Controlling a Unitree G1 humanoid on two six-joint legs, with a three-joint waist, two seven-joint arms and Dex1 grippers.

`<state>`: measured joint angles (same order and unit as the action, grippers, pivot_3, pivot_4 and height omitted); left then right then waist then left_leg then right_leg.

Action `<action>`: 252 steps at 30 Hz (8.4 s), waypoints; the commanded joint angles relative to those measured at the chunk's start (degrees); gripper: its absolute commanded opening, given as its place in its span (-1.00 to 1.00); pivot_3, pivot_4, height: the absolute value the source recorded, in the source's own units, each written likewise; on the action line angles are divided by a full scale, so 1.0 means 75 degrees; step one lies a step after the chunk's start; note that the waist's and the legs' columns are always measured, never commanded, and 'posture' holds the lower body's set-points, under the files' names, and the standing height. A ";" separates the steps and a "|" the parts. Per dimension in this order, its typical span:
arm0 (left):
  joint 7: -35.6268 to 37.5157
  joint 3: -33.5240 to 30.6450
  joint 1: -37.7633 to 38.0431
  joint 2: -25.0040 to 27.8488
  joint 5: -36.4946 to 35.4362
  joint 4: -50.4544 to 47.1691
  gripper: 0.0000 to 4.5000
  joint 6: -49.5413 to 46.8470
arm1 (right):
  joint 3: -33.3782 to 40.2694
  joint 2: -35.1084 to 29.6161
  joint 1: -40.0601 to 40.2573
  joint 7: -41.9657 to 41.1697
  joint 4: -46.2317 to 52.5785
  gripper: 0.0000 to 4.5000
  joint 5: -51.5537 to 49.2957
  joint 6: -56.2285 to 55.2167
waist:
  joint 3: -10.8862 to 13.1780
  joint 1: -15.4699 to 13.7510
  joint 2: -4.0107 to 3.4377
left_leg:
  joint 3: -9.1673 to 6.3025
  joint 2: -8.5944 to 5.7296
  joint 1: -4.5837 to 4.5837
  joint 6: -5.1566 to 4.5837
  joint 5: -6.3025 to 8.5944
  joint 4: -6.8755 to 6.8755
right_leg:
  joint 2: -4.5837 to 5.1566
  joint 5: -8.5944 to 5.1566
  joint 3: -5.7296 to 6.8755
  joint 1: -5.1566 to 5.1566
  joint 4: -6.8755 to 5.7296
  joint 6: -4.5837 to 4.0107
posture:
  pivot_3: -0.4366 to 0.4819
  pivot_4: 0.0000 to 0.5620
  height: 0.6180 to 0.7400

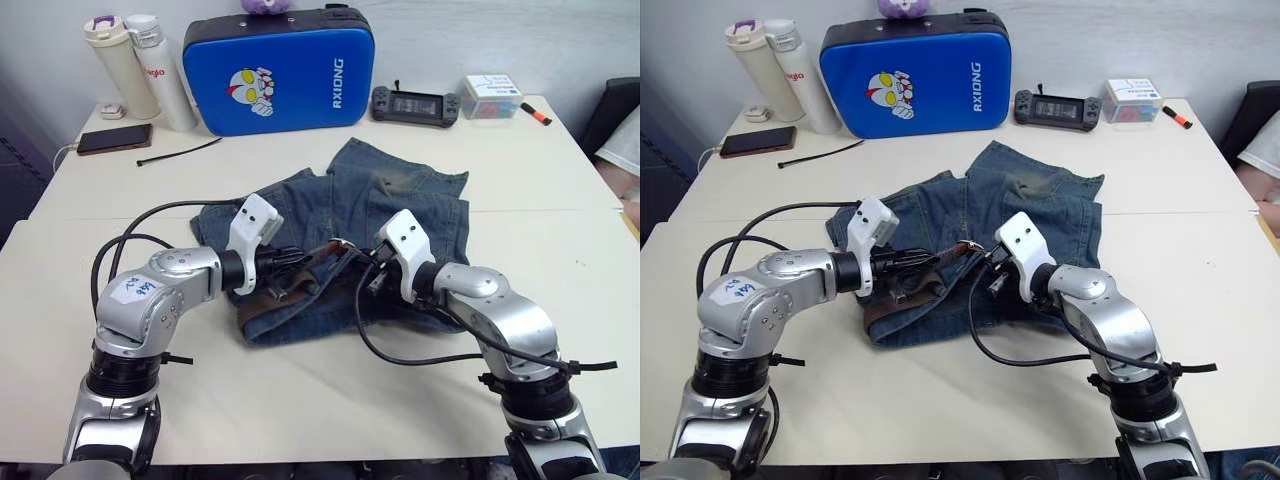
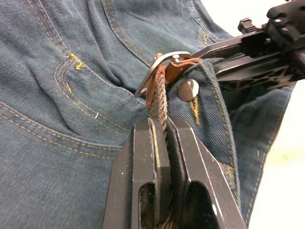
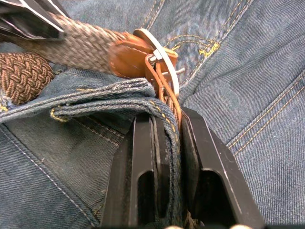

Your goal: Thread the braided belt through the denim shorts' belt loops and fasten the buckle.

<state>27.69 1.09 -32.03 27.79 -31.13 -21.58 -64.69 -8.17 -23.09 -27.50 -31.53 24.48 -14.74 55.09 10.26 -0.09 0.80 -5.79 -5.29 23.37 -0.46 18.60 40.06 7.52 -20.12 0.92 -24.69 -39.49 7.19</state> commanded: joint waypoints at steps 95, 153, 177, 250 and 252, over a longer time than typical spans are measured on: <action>0.0061 0.1365 -0.2175 -0.1775 0.1132 0.1439 0.28 0.1660 | -0.0040 -0.3712 -0.2281 -0.3780 -0.2726 -1.00 0.2650 -0.7418 | 0.0003 -0.0163 0.0002 | 0.0018 0.0006 0.0007 -0.0002 -0.0001 0.0003 | -0.0006 0.0003 0.0045 0.0009 0.0053 0.0006 | -0.05 -0.47 -0.03; 0.0526 0.1756 -0.1939 -0.0709 0.1013 0.0862 -1.00 0.1399 | -0.0609 -0.2856 -0.0640 -0.2946 -0.3184 0.34 0.2375 -0.5742 | 0.0003 -0.0154 0.0002 | 0.0018 0.0006 0.0002 -0.0001 -0.0001 0.0003 | -0.0004 0.0005 0.0044 0.0012 0.0051 0.0010 | -0.05 -0.47 -0.03; 0.0796 0.2888 -0.2750 -0.1700 0.2742 0.2314 -0.49 0.2427 | -0.0266 -0.2951 -0.1323 -0.3158 -0.1727 -1.00 0.2213 -0.4197 | 0.0003 -0.0169 0.0002 | 0.0018 0.0000 0.0007 -0.0002 -0.0001 0.0006 | -0.0005 0.0005 0.0046 0.0010 0.0050 0.0010 | -0.05 -0.47 -0.03; -0.7894 -0.4791 0.1059 -0.3366 -0.8897 0.1023 -1.00 -0.1106 | -0.0645 -0.2322 -0.1251 -0.3718 -0.1572 -0.99 -0.1524 -0.0599 | -0.0013 -0.0175 0.0049 | 0.0011 0.0011 -0.0010 0.0009 0.0007 0.0015 | -0.0003 0.0006 -0.0001 0.0022 0.0045 0.0010 | -0.05 -0.47 -0.03; -0.7956 -0.4394 0.1227 -0.2970 -0.9212 0.1012 -1.00 -0.0728 | -0.0815 -0.2273 -0.1247 -0.3711 -0.1608 -0.99 -0.1409 -0.0681 | -0.0013 -0.0172 0.0049 | 0.0011 0.0010 -0.0010 0.0009 0.0007 0.0016 | -0.0003 0.0006 -0.0009 0.0022 0.0044 0.0010 | -0.05 -0.47 -0.03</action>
<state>-31.83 -34.07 -23.55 3.96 -96.41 -12.74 -72.86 -13.92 -40.20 -36.78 -59.31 11.83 -25.78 51.13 10.16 -1.38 1.17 -5.70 -5.22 23.30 -0.39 18.66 40.18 7.49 -20.08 0.84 -24.53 -39.16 7.26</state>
